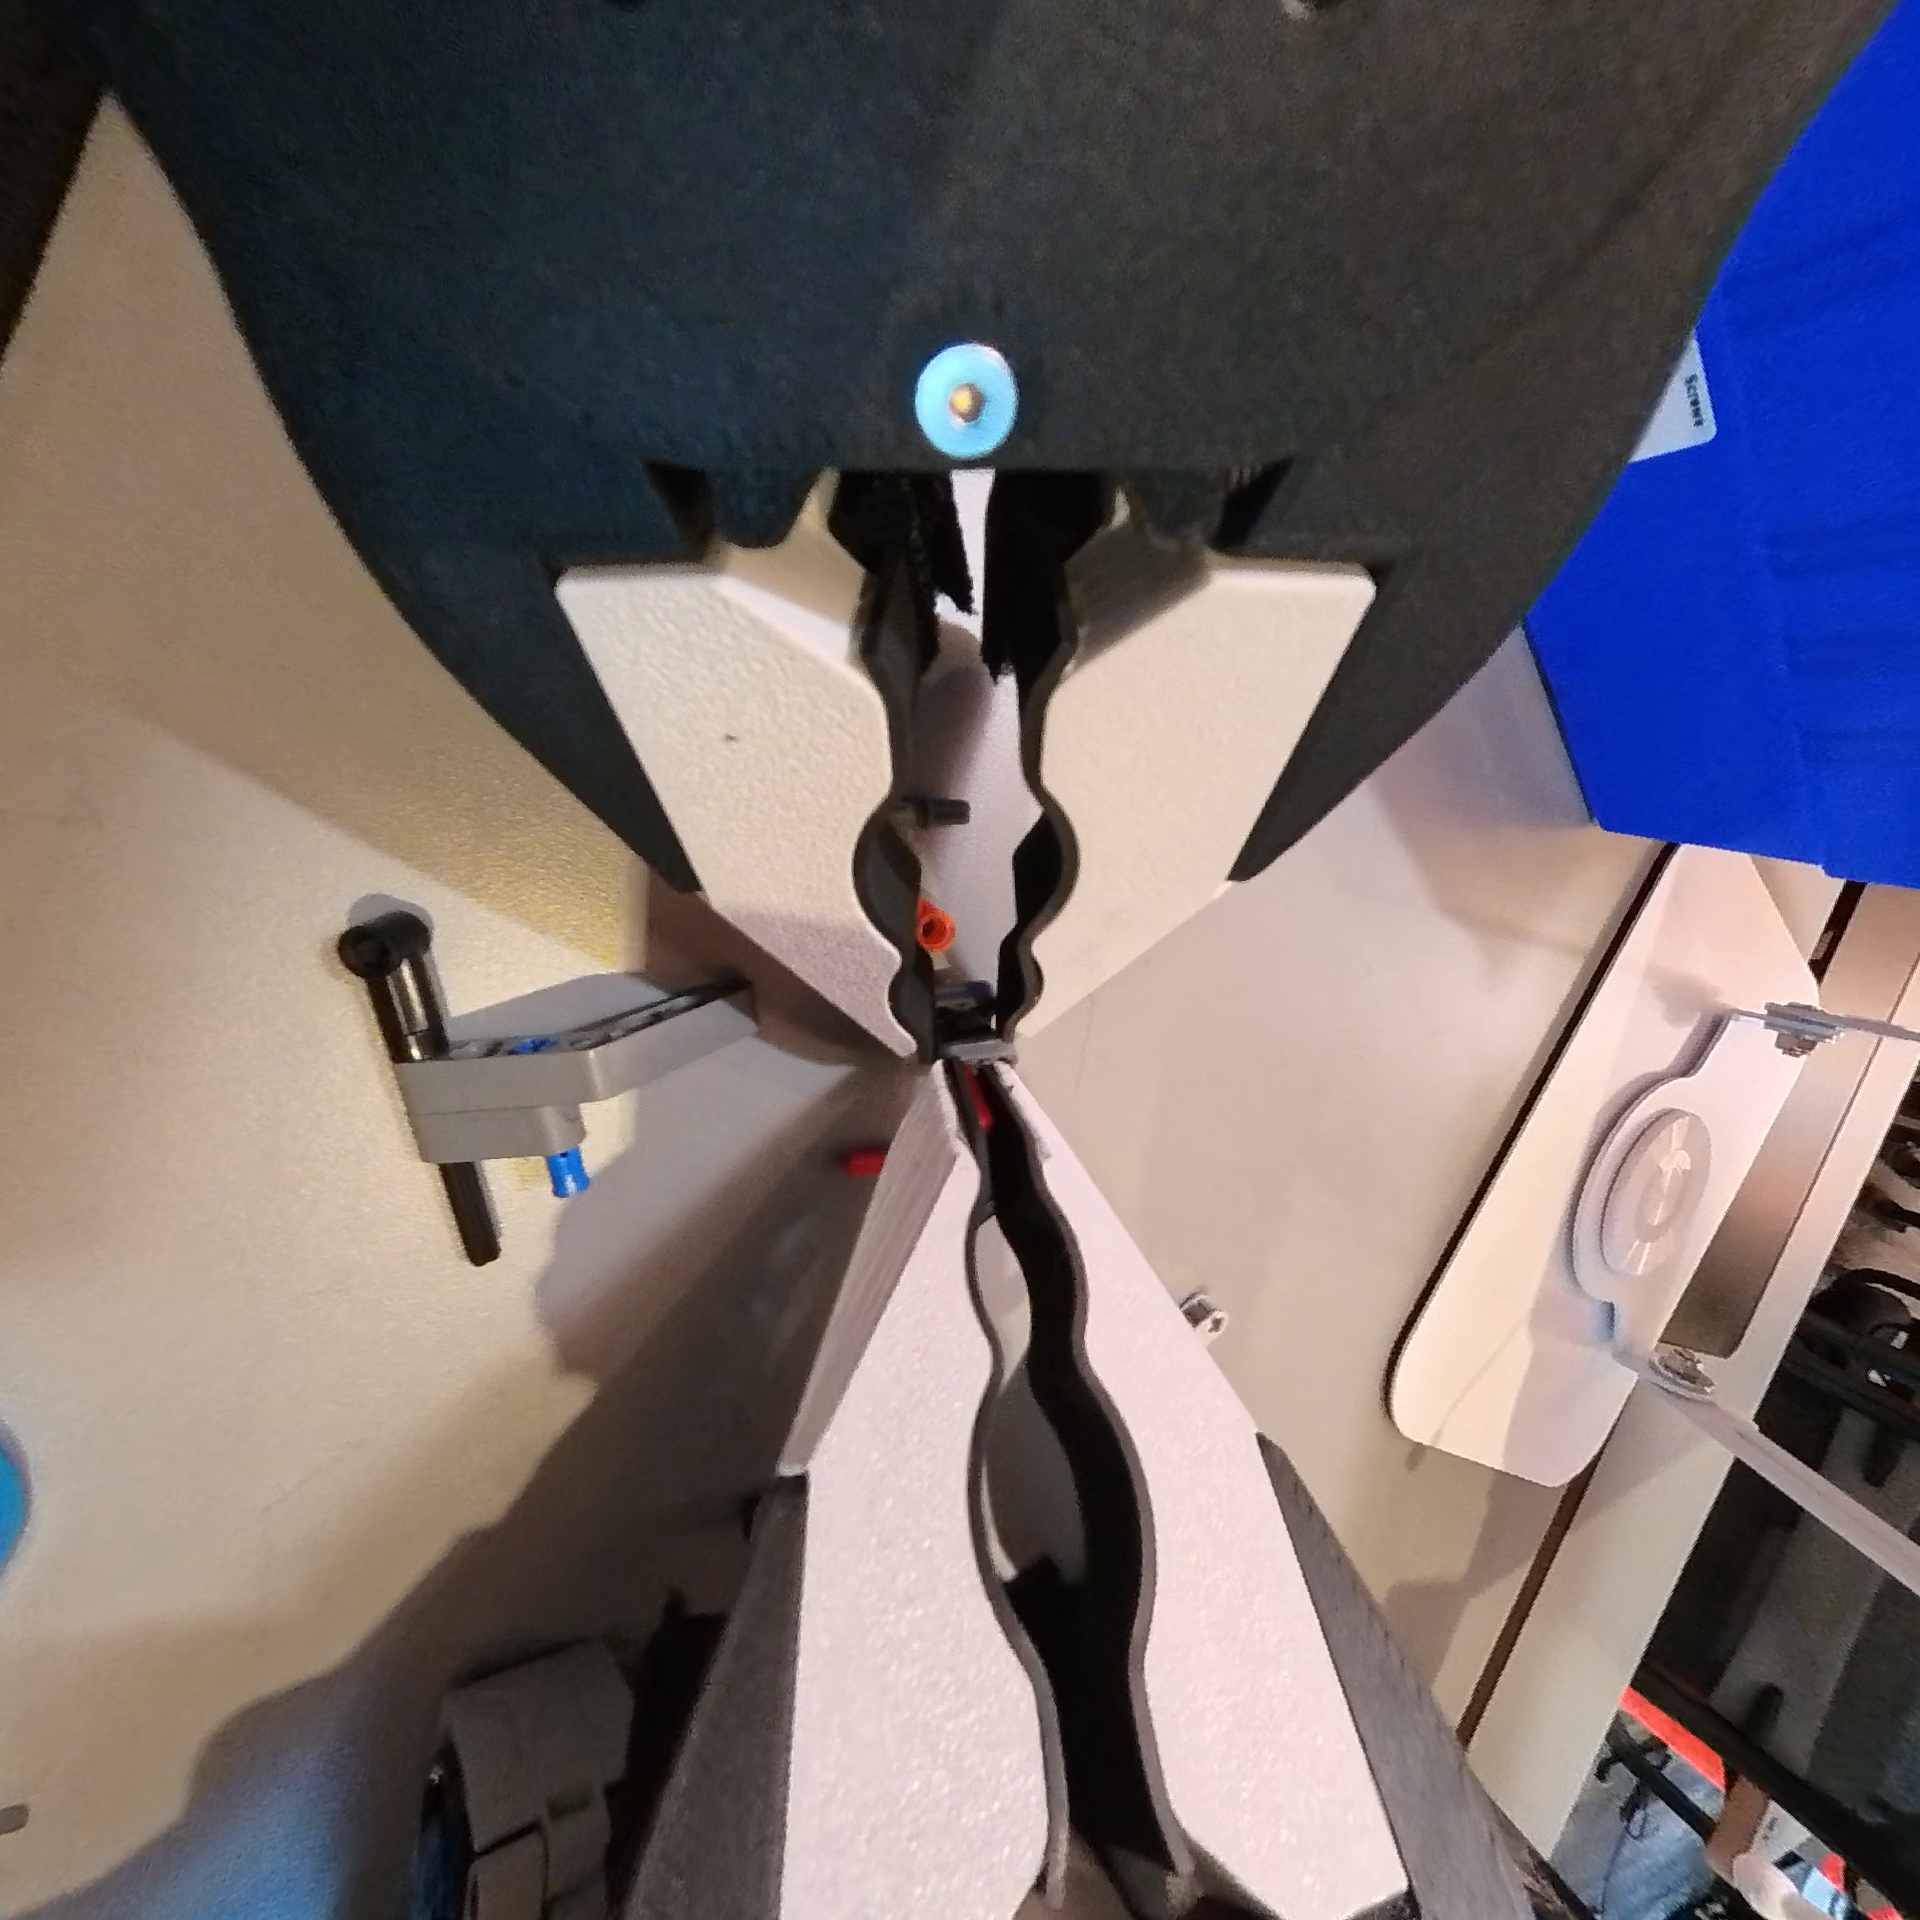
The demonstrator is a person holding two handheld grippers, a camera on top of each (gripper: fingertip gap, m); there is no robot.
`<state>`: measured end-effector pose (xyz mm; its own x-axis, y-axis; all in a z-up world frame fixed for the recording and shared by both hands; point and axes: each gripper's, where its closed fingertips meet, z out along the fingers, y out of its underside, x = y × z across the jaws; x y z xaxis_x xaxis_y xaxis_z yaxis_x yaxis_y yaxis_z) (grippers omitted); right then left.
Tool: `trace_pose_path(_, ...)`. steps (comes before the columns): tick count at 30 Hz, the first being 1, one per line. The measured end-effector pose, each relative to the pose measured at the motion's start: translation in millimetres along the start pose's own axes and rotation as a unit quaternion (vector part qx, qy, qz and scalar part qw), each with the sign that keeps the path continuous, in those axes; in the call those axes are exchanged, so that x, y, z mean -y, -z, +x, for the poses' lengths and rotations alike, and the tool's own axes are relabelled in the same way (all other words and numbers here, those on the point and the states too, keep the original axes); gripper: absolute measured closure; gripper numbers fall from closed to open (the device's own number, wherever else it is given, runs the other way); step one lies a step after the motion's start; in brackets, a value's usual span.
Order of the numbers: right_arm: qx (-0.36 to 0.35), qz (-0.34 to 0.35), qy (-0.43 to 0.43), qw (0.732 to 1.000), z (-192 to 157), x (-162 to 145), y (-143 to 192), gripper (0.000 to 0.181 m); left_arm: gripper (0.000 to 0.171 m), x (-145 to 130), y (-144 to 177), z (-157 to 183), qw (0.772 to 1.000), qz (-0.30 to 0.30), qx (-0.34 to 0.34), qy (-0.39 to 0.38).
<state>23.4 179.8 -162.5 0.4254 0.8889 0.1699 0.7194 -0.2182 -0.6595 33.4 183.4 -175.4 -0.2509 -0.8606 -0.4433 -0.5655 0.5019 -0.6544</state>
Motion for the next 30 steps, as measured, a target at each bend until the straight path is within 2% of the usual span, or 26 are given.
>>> trace_pose_path(10,0.021,0.008,-0.061,0.998,0.1,0.0,0.1,0.180,0.163,0.1,-0.1,-0.3,1.000,-0.002,0.013,-0.018)
trace_pose_path(21,-0.019,0.005,0.052,0.998,-1.3,-0.5,0.0,0.180,0.163,0.4,0.1,0.0,0.999,0.008,0.005,-0.035)
trace_pose_path(30,-0.023,0.013,0.042,0.999,-0.2,-0.2,0.1,0.180,0.163,0.1,0.1,-0.4,0.999,0.007,0.010,-0.042)
